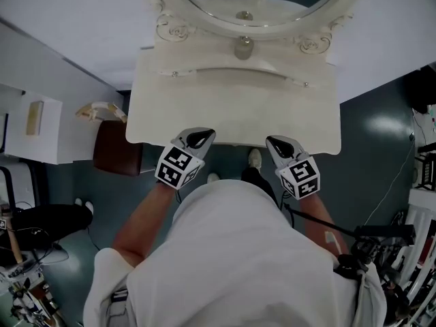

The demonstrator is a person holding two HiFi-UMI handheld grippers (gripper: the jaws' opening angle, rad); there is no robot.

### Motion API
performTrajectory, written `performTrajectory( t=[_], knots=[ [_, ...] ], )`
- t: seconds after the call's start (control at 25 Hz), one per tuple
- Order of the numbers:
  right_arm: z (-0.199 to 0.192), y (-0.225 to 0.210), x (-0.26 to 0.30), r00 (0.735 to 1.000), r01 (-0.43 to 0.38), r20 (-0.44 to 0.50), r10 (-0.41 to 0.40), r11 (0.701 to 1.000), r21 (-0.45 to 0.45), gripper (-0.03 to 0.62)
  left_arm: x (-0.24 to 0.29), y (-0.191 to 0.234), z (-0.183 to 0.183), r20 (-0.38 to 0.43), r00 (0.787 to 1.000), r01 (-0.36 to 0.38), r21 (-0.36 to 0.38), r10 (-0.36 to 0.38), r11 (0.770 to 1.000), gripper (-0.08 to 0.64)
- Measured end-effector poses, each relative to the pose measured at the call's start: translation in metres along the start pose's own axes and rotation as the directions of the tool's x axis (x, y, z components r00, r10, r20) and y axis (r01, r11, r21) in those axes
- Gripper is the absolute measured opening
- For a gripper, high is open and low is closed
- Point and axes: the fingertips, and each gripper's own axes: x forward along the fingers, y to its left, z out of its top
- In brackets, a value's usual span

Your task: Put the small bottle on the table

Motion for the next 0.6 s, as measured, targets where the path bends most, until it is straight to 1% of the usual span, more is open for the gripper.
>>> performTrajectory(
  t=[0.16, 0.28, 0.6],
  knots=[
    [-0.009, 0.024, -0.004, 1.0, 0.01, -0.001, -0.01, 1.0, 0.001, 0.002, -0.023, -0.026, -0.011, 0.015, 0.997, 0.076, 0.019, -0.076, 0.997, 0.003],
    [-0.014, 0.042, -0.009, 1.0, 0.01, -0.002, -0.01, 1.0, -0.002, 0.002, -0.04, -0.038, -0.02, 0.014, 0.996, 0.09, 0.037, -0.09, 0.995, 0.003],
    [-0.021, 0.08, -0.016, 1.0, 0.001, -0.009, -0.001, 0.999, -0.033, 0.0, -0.07, -0.057, -0.033, 0.038, 0.992, 0.116, 0.03, -0.117, 0.993, 0.003]
  ],
)
